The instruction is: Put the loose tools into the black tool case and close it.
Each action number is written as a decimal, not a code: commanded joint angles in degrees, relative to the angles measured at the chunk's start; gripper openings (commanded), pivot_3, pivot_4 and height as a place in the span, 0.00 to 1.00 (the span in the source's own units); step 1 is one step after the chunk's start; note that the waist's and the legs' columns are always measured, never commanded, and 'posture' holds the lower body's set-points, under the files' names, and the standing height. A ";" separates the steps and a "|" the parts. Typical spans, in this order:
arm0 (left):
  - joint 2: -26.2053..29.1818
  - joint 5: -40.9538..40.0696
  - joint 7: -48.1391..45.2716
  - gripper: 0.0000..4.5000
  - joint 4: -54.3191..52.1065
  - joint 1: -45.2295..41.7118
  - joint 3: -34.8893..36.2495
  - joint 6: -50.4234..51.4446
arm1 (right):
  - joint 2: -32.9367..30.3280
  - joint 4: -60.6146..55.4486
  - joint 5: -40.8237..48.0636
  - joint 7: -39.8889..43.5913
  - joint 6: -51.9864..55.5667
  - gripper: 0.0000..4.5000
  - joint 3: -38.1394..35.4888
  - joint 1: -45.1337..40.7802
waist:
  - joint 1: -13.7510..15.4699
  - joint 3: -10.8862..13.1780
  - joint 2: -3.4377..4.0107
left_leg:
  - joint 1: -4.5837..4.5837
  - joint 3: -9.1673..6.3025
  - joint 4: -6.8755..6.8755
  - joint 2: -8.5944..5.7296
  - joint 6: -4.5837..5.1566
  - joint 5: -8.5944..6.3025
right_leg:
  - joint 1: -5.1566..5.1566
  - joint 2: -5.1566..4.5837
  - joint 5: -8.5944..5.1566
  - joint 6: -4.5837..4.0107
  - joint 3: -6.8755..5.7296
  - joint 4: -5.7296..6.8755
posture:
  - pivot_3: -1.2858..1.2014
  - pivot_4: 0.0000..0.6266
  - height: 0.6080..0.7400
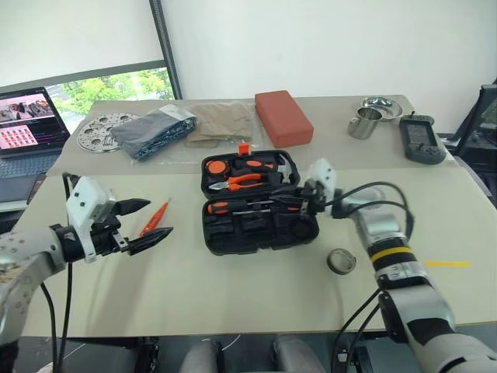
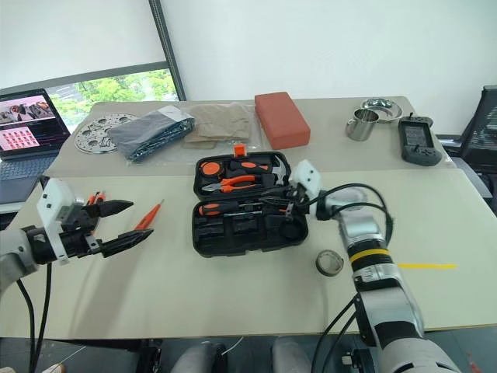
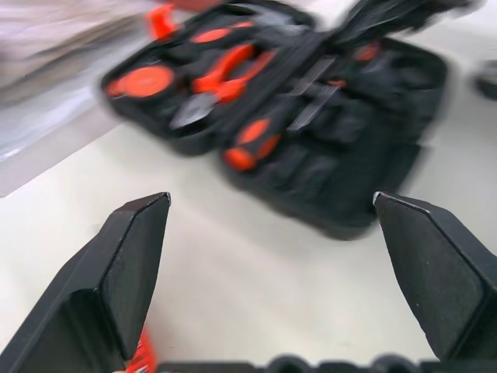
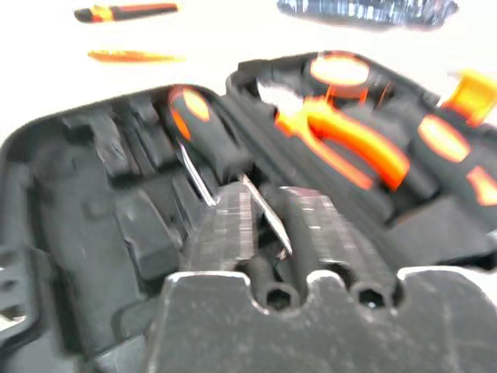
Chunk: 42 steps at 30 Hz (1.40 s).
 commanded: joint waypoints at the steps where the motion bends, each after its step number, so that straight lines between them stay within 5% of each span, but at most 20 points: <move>1: -2.62 6.04 8.39 1.00 5.52 -1.71 1.96 -3.54 | -3.00 -8.46 4.98 1.29 3.79 0.55 -3.75 2.62 | 0.41 0.00 0.00 | 0.00 0.00 -0.02 0.01 0.00 0.00 | -0.01 -0.01 0.00 0.00 0.00 -0.02 | 0.52 0.24 1.00; 7: -5.79 11.89 16.85 1.00 12.85 -3.05 2.08 -5.07 | -8.32 -21.77 11.46 1.75 11.31 0.99 -7.91 9.66 | 1.09 0.00 -0.02 | -0.02 0.02 -0.04 0.04 0.00 0.00 | -0.04 -0.02 0.00 0.00 0.03 -0.01 | 0.52 0.24 1.00; 12: -8.27 10.73 15.28 1.00 10.78 -2.64 -2.72 -1.81 | -11.81 -30.41 13.57 -0.82 12.00 0.99 -12.15 17.66 | 1.74 0.00 -0.04 | -0.10 0.02 -0.05 0.02 -0.01 0.00 | -0.04 -0.21 0.00 0.01 -0.01 -0.07 | 0.52 0.24 1.00; 26: -12.86 17.77 17.30 1.00 26.95 -16.05 -16.96 2.53 | -17.04 -38.62 21.15 -0.01 15.80 0.99 -17.57 27.99 | 2.55 -0.01 -0.04 | -0.08 0.01 0.06 -0.11 0.01 0.01 | 0.02 0.06 -0.01 0.02 0.08 -0.11 | 0.52 0.24 1.00; 30: -13.27 17.12 17.14 0.75 28.80 -16.44 -15.37 3.70 | -17.38 -38.71 21.26 0.13 15.29 1.00 -17.76 28.64 | 2.67 -0.03 -0.01 | -0.09 0.01 0.09 -0.11 0.01 0.01 | 0.02 0.06 -0.02 0.03 0.08 -0.10 | 0.52 0.24 1.00; 37: -12.55 17.22 16.16 0.16 28.42 -14.40 -13.96 3.53 | -17.79 -38.21 22.42 0.97 14.66 1.00 -17.67 27.98 | 2.54 -0.05 0.02 | -0.07 0.04 0.09 -0.11 0.01 0.00 | 0.02 0.05 -0.02 0.04 0.11 -0.11 | 0.52 0.24 1.00; 42: -12.44 18.08 16.41 0.11 28.46 -14.49 -13.65 1.66 | -17.76 -36.93 22.46 2.42 13.85 1.00 -17.48 27.40 | 2.53 -0.05 0.03 | -0.07 0.04 0.09 -0.11 0.01 0.00 | 0.03 0.05 -0.02 0.04 0.11 -0.12 | 0.52 0.24 1.00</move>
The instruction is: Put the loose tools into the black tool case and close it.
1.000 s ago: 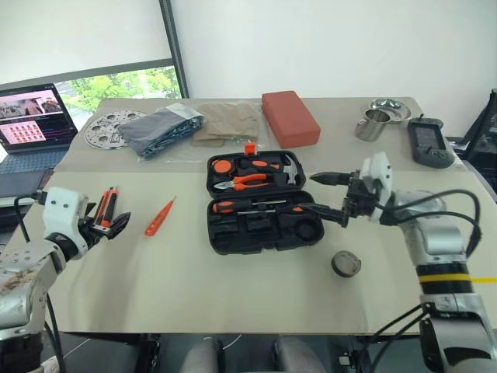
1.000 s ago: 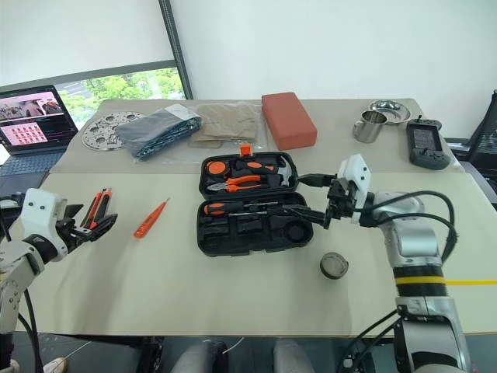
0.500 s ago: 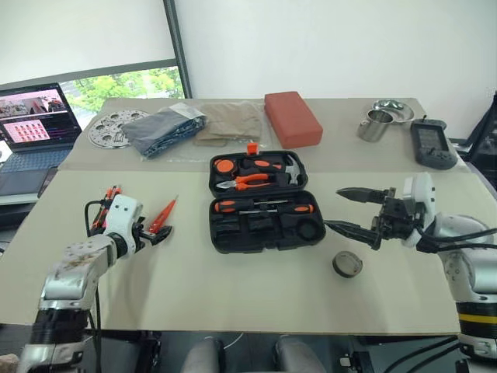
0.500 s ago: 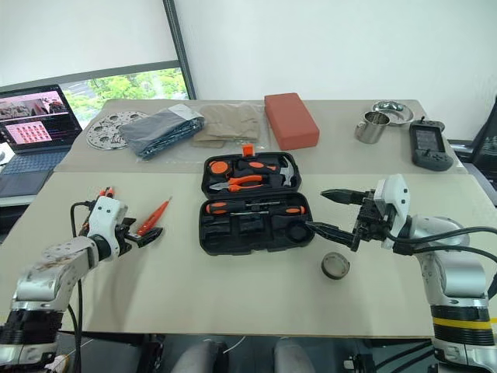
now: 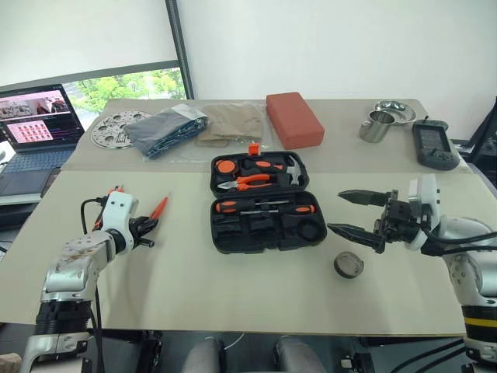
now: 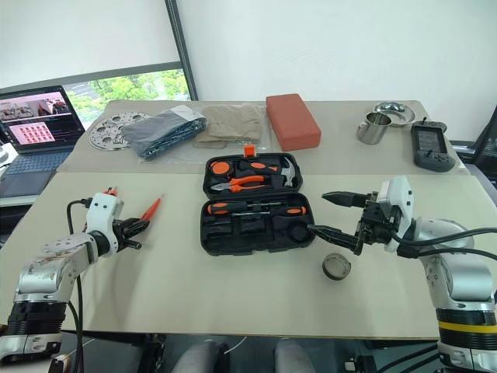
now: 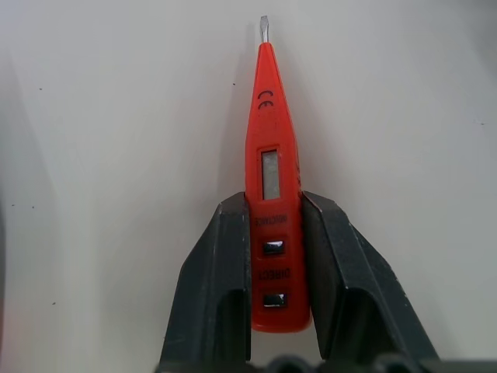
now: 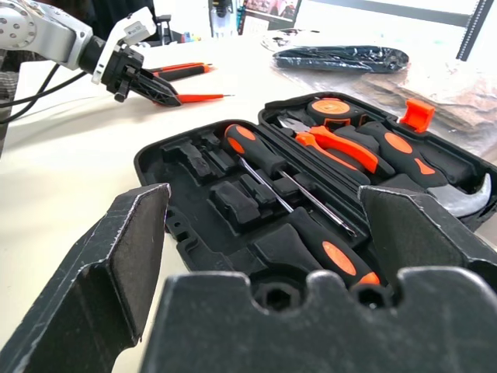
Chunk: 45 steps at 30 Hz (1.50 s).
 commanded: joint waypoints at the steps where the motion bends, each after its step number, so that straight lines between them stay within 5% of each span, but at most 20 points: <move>1: 0.49 1.36 -0.43 0.11 0.62 0.63 -0.42 -1.81 | -0.97 0.42 1.16 1.69 -2.19 1.00 -1.74 -1.38 | 0.00 0.00 0.00 | 0.00 0.00 0.00 0.00 0.00 0.00 | 0.00 0.00 0.00 0.00 0.00 0.00 | 0.52 0.24 1.00; 10: -0.38 -2.45 -9.61 0.11 -6.51 -6.27 -1.66 -13.04 | -1.07 2.76 2.06 4.82 -4.29 1.00 -3.39 -1.14 | 0.63 0.07 -0.12 | -0.18 -0.05 0.03 0.00 0.00 0.00 | -0.05 -0.01 0.01 0.00 -0.08 -0.10 | 0.52 0.24 1.00; 17: 3.05 1.03 -22.60 0.11 -9.58 -13.60 -13.35 -16.72 | -0.84 2.71 2.48 5.85 -4.73 1.00 -4.15 -0.11 | 1.14 0.00 0.01 | -0.34 0.00 -0.02 -0.03 0.00 0.00 | -0.03 0.08 0.03 0.02 -0.03 -0.45 | 0.52 0.24 1.00; 26: 2.17 7.08 -32.97 0.11 -2.68 -23.96 -24.91 -21.44 | -1.29 1.74 3.21 6.64 -6.01 1.00 -6.46 3.48 | 1.59 0.00 0.03 | -0.50 -0.01 0.10 -0.08 0.01 0.01 | -0.04 0.27 0.03 0.02 -0.02 -0.48 | 0.52 0.24 1.00; 45: -0.12 13.98 -40.25 0.11 10.43 -28.99 -29.14 -28.88 | -1.85 3.50 2.76 8.53 -10.97 1.00 -9.72 10.15 | 1.58 -0.04 0.10 | -0.61 0.00 0.32 -0.11 0.03 0.02 | -0.02 0.35 0.02 0.03 0.03 -0.41 | 0.52 0.24 1.00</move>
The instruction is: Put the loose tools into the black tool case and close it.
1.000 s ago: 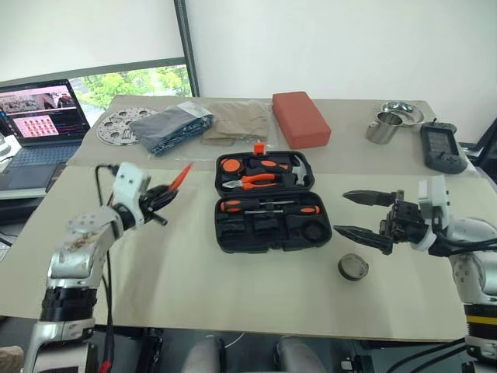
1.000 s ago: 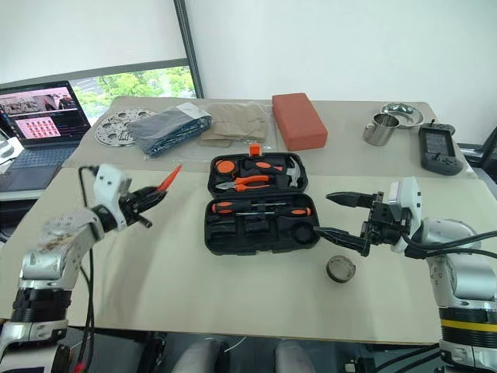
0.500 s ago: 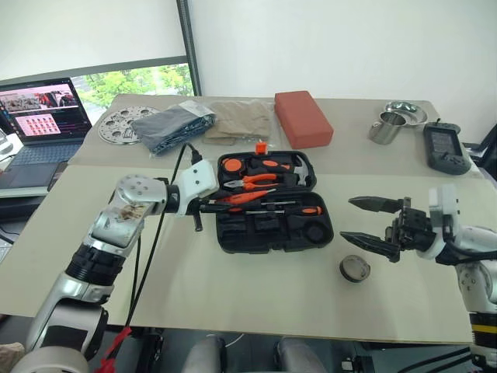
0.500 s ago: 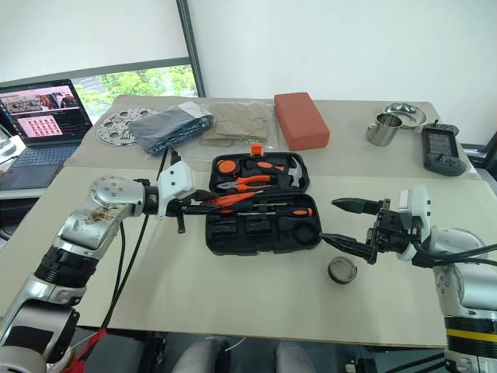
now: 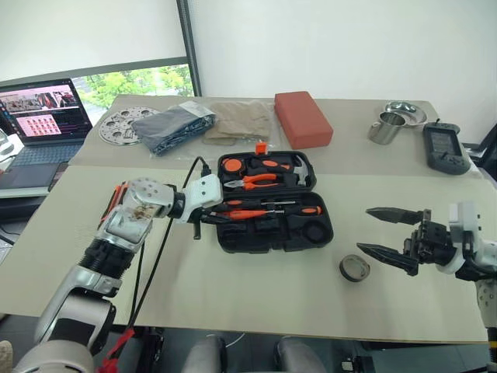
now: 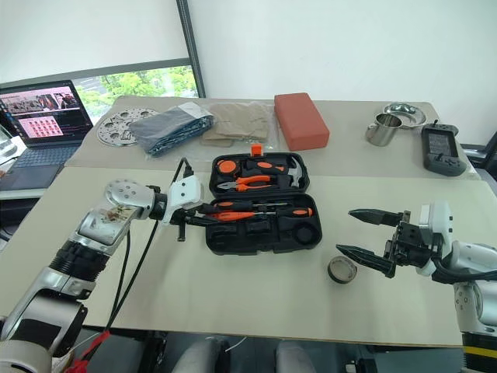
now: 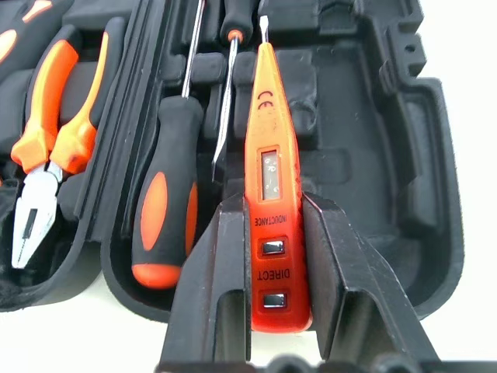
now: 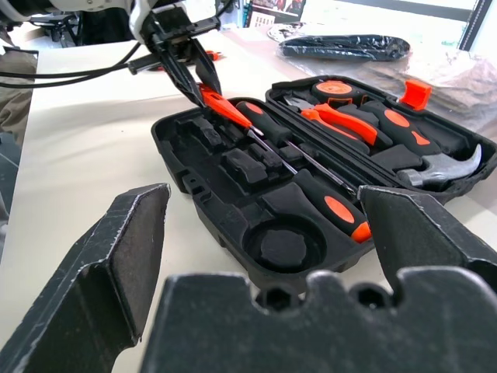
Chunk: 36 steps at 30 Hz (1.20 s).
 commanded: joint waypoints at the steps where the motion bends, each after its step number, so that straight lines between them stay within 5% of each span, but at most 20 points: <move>1: -0.66 1.40 -0.62 0.11 1.05 -2.32 -0.14 -2.03 | 0.09 -1.01 0.48 -0.06 -1.97 1.00 -1.23 0.61 | -0.01 0.00 0.00 | 0.00 0.00 0.00 0.00 0.00 0.00 | 0.00 0.00 0.00 0.00 0.00 0.00 | 0.52 0.24 1.00; 36: -3.22 9.09 0.37 0.11 -4.56 -3.71 -5.23 10.76 | -0.71 4.28 0.26 3.39 -4.40 1.00 -0.69 -1.81 | -0.03 -0.10 0.16 | -0.01 -0.02 0.11 0.00 0.01 0.00 | 0.04 0.02 0.00 0.00 0.03 0.09 | 0.52 0.24 1.00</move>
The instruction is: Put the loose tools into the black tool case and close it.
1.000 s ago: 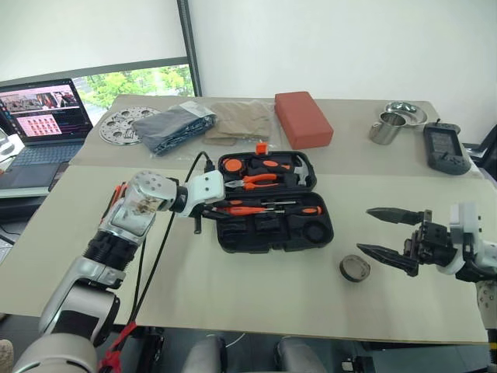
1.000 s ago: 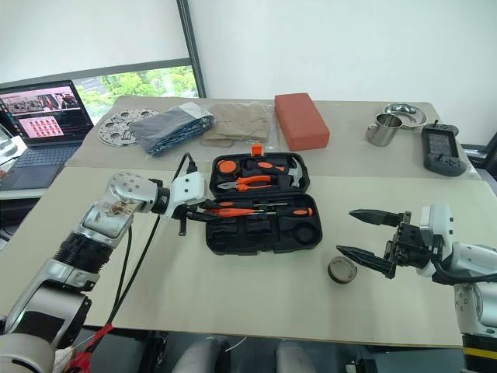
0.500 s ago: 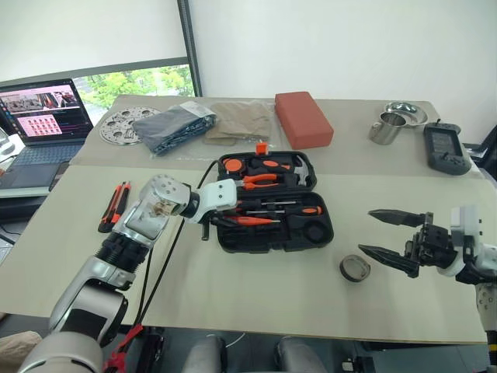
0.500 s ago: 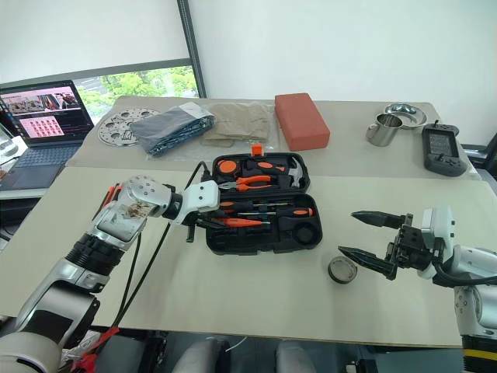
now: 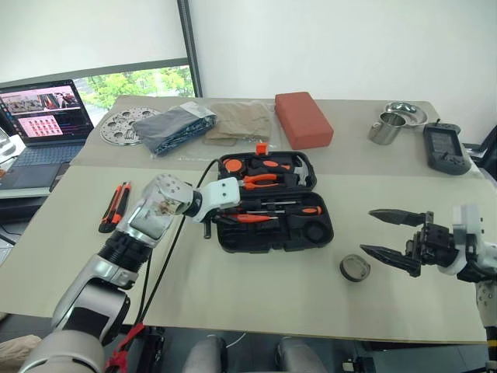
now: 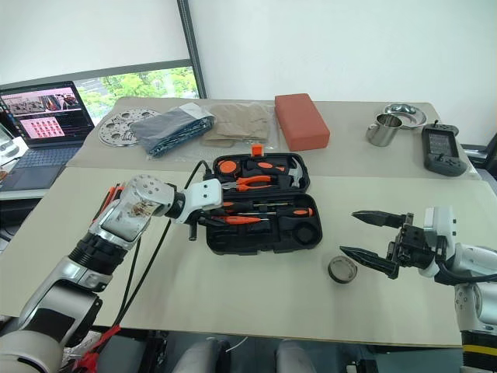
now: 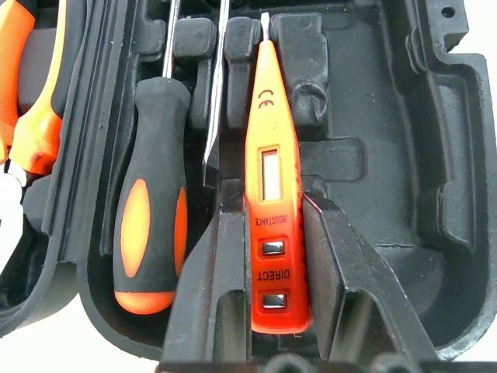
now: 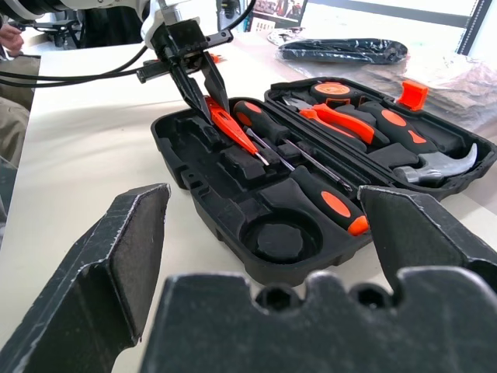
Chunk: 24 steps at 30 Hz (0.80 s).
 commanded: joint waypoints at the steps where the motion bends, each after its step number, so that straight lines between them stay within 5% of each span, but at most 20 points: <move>1: 0.58 1.28 -0.56 0.11 -1.16 -1.28 -0.92 -0.12 | -0.97 -0.23 0.27 0.76 -1.66 1.00 -0.82 -0.98 | 0.01 0.00 0.01 | 0.00 0.00 0.01 0.00 0.00 0.00 | 0.00 0.00 0.00 0.00 0.00 0.01 | 0.52 0.24 1.00; 12: -0.69 2.35 -0.84 0.11 -0.62 -1.72 -2.14 0.50 | -0.90 0.50 0.18 1.21 -2.56 1.00 -1.05 -0.59 | 0.09 -0.05 0.08 | -0.03 0.01 0.13 0.00 0.01 -0.01 | 0.03 0.00 0.00 0.00 -0.02 0.01 | 0.52 0.24 1.00; 14: -0.59 2.31 -0.77 0.33 -0.52 -1.81 -1.93 0.43 | -1.06 0.67 0.17 1.36 -2.59 1.00 -1.06 -0.63 | 0.08 -0.06 0.09 | -0.05 0.00 0.17 0.00 0.03 -0.02 | 0.03 0.00 0.00 0.01 -0.03 0.02 | 0.52 0.24 1.00; 22: 1.35 2.39 0.12 0.95 -4.69 -2.15 -0.21 -0.41 | -2.02 1.74 0.14 2.20 -2.36 1.00 -0.85 -1.72 | -0.06 -0.05 0.08 | -0.08 0.00 0.38 0.01 0.07 -0.04 | 0.03 0.01 0.00 0.01 -0.01 0.18 | 0.52 0.24 1.00; 24: 2.28 1.13 0.29 0.95 -8.66 -2.96 1.76 1.32 | -2.28 1.89 0.14 2.31 -2.20 1.00 -0.91 -2.01 | -0.10 -0.04 0.07 | -0.07 0.00 0.39 0.01 0.07 -0.04 | 0.02 0.01 -0.01 0.01 0.00 0.24 | 0.52 0.24 1.00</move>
